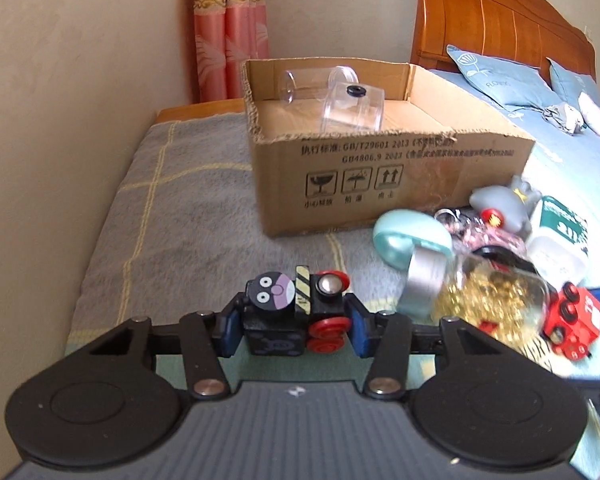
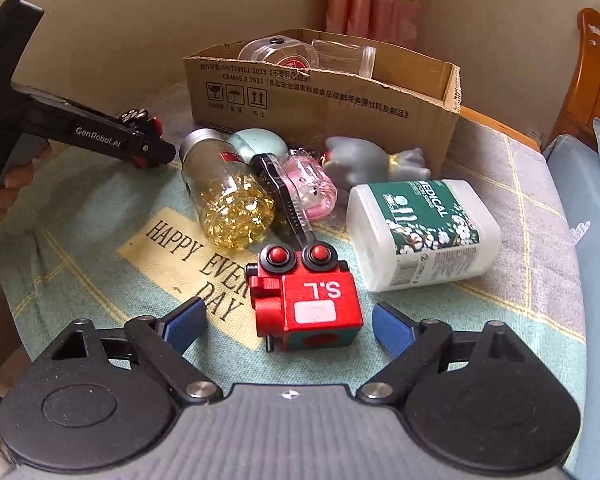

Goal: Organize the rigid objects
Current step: 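Grasp the red S.L toy train with the right tool while left tool holds the black toy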

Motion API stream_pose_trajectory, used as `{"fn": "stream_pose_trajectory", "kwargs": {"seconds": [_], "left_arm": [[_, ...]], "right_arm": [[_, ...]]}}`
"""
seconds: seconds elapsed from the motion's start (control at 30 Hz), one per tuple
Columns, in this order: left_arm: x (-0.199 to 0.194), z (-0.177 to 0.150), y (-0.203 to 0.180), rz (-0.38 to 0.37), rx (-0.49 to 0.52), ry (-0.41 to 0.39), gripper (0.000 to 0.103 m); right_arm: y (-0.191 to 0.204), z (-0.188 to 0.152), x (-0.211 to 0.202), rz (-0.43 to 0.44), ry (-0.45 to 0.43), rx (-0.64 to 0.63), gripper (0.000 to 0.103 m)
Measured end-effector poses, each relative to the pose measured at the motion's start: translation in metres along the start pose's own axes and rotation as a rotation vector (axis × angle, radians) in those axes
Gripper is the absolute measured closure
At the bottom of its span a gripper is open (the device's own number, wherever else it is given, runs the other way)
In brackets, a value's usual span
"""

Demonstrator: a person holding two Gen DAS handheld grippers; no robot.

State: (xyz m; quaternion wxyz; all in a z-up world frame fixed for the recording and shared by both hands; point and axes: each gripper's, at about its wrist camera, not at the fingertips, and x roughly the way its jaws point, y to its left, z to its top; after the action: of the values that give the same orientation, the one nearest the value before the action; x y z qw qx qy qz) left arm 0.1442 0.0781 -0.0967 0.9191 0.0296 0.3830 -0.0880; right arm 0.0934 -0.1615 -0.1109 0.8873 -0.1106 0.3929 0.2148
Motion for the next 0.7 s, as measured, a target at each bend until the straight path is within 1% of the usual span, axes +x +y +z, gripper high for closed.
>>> {"fn": "stream_pose_trajectory", "kwargs": {"seconds": [0.07,0.1,0.23,0.27,0.57,0.7], "left_arm": [[-0.006,-0.006,0.001,-0.004,-0.002,0.005,0.054],[-0.009,-0.009,0.001,-0.009,-0.002,0.007,0.054],[-0.019,-0.018,0.001,-0.022,-0.009,0.009,0.053],[-0.019,-0.020,0.001,-0.021,-0.008,0.010,0.053],[-0.022,-0.022,0.000,-0.010,-0.016,0.005,0.053],[-0.024,-0.021,0.001,-0.014,-0.022,0.025,0.053]], "right_arm": [[0.002,0.004,0.001,-0.004,-0.008,-0.007,0.022],[0.003,0.005,0.001,-0.006,-0.010,-0.011,0.024],[0.003,0.008,-0.001,-0.006,-0.011,-0.005,0.043],[0.002,0.009,-0.001,-0.005,-0.008,-0.004,0.045],[0.003,0.010,-0.003,-0.024,-0.003,-0.011,0.045],[0.004,0.009,-0.004,-0.033,-0.005,-0.020,0.046]]}}
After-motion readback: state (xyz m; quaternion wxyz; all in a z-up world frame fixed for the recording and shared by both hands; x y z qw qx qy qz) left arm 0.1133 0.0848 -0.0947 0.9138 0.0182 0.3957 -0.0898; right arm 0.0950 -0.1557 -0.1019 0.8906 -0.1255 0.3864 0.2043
